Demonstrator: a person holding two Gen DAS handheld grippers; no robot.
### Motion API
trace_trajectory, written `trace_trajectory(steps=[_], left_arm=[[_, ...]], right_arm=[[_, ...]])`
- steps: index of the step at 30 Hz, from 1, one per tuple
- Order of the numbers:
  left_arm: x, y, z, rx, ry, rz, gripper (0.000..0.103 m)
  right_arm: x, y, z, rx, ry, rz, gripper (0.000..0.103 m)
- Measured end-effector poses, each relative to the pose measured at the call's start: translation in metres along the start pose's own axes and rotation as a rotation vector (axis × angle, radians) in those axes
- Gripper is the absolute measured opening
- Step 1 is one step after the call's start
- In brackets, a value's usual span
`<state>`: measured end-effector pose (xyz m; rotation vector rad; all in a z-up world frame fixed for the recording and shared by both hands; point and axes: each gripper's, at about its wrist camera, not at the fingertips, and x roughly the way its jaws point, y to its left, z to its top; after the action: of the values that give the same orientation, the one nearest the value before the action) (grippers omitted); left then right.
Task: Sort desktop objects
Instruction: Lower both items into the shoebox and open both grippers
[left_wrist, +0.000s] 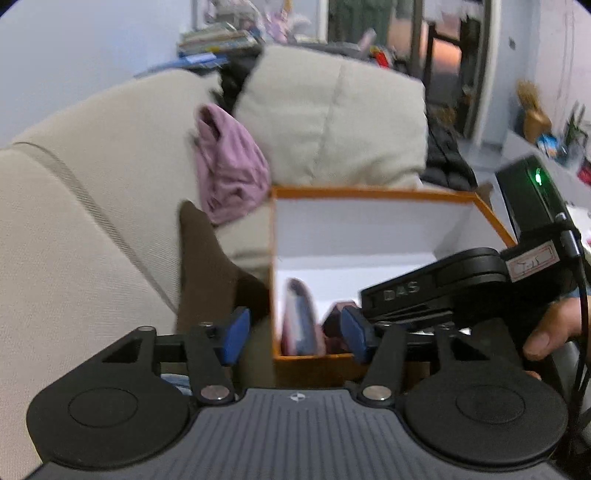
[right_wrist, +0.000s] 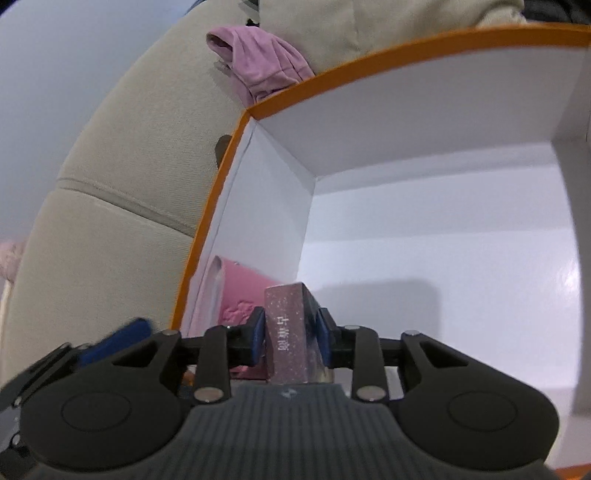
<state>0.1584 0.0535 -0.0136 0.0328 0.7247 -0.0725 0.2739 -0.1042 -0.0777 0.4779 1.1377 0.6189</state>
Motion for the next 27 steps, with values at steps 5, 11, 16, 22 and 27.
trace_trajectory(steps=[5,11,16,22,27], left_arm=[[0.013,0.019,-0.005,-0.123,0.065,-0.078,0.052],[0.031,0.031,-0.007,-0.215,0.071,-0.126,0.03],[0.04,0.037,-0.011,-0.261,0.076,-0.132,0.028],[0.034,0.046,-0.016,-0.294,0.072,-0.155,0.024],[0.036,0.046,-0.02,-0.292,0.061,-0.133,0.024]], right_arm=[[-0.005,-0.005,-0.002,0.056,0.016,0.038,0.043],[0.0,-0.006,-0.003,0.093,0.048,0.056,0.043],[0.019,-0.007,-0.004,0.159,0.11,0.086,0.046],[0.016,0.009,-0.004,0.149,0.133,0.048,0.041],[0.021,0.017,-0.005,0.142,0.135,0.017,0.042]])
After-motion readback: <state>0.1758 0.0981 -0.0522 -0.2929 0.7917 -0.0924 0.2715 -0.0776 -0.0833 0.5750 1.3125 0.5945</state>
